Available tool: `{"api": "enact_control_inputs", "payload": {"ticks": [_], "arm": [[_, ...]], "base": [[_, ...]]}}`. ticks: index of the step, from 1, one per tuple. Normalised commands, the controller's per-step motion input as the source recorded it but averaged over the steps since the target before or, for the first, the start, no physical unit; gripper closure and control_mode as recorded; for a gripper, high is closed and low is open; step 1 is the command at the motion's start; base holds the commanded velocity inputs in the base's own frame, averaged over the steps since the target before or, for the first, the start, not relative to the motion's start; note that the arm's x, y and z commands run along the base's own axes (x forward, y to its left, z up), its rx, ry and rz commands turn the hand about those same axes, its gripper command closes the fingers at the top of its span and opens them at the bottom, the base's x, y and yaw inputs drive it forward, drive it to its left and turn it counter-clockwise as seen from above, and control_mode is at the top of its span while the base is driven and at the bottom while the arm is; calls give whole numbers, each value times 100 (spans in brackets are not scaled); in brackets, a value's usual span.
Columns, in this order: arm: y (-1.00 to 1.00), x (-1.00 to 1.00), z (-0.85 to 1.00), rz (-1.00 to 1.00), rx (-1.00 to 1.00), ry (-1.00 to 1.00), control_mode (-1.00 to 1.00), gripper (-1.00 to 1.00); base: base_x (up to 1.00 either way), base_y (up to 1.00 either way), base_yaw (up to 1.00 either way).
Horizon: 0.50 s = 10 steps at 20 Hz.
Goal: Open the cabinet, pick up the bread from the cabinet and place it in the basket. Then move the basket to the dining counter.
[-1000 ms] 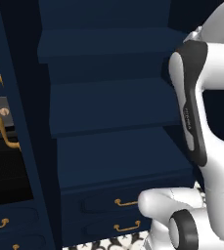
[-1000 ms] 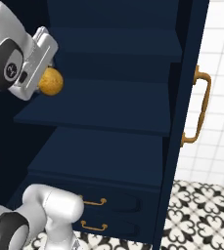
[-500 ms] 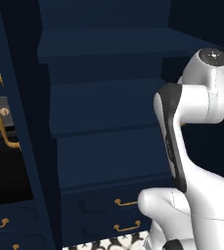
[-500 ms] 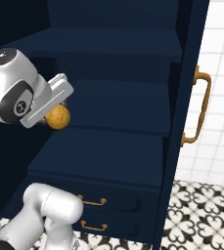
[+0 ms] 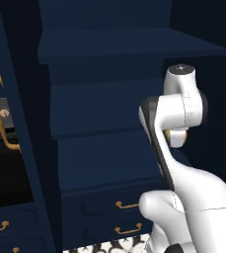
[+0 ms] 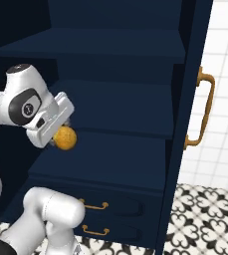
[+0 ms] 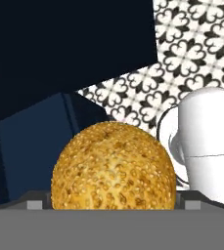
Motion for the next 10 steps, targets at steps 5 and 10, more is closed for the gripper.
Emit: {"api": "enact_control_inputs", "payload": {"ticks": [5, 10], "arm": [[0, -13, -15, 89, -20, 1, -100, 100], [0, 0, -16, 100, 0, 3, -100, 100]], "base": [[0, 0, 0], [0, 0, 0]]}}
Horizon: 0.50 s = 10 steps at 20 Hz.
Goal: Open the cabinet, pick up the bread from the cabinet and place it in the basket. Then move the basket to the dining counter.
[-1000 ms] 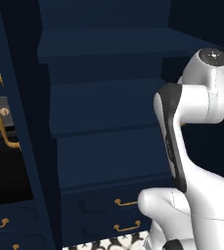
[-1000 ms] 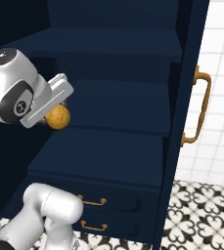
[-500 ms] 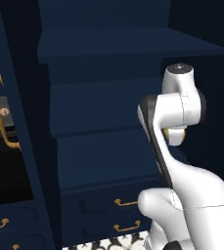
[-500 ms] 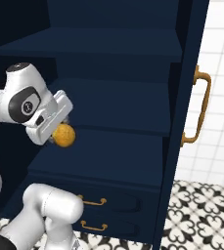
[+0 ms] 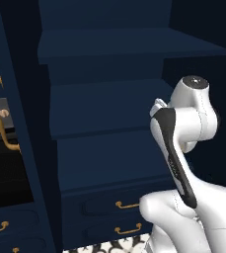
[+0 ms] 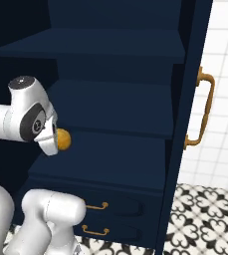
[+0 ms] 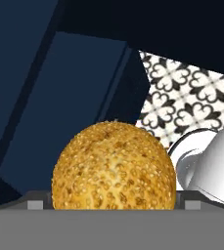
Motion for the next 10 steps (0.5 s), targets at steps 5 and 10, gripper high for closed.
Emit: {"api": "enact_control_inputs", "payload": {"ticks": [5, 10], "arm": [[0, -10, 0, 95, -14, 0, -100, 100], [0, -11, 5, 77, -29, 6, -100, 100]], "base": [[0, 0, 0], [0, 0, 0]]}}
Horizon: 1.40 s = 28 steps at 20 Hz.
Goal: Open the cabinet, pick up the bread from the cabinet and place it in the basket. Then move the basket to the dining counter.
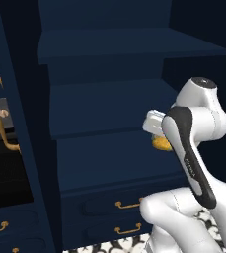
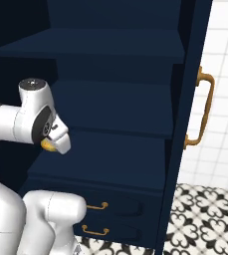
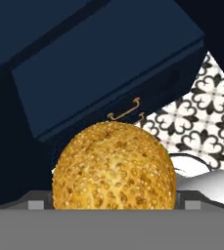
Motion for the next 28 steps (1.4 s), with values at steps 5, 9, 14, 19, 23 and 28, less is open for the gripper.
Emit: {"api": "enact_control_inputs", "payload": {"ticks": [5, 9, 14, 19, 23, 28], "arm": [[-9, -24, 10, 31, -21, -12, -100, 100], [-36, -21, 2, 12, 0, -30, -100, 100], [-8, -31, 0, 12, 0, -40, -100, 100], [0, -17, 0, 3, -1, -9, 100, 100], [0, 0, 0, 0, 0, 0, 100, 100], [0, 0, 0, 0, 0, 0, 100, 100]], "base": [[0, 0, 0], [0, 0, 0], [0, 0, 0], [-80, 3, 4], [-100, 3, 1], [-100, 22, 0]]}}
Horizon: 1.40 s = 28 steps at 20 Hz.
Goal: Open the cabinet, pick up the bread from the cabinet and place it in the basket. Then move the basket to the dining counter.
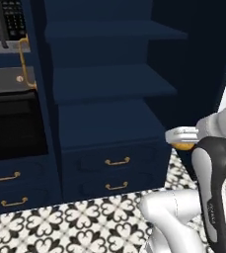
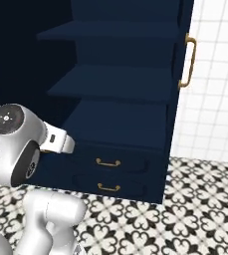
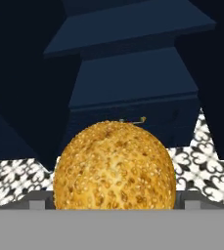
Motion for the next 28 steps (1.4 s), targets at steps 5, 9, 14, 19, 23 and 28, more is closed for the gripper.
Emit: {"api": "enact_control_inputs", "payload": {"ticks": [5, 9, 14, 19, 23, 28], "arm": [[0, 0, 0, 0, 0, 0, 100, 100], [0, 0, 0, 0, 0, 0, 100, 100], [0, 0, 0, 0, 0, 0, 100, 100], [0, 0, 0, 0, 0, 0, 100, 100], [0, 0, 0, 0, 0, 0, 100, 100], [0, 0, 0, 0, 0, 0, 100, 100]], "base": [[-56, -1, -66], [0, 0, -100], [0, 0, -100], [0, 0, -100], [0, 0, -100], [0, 0, -100]]}}
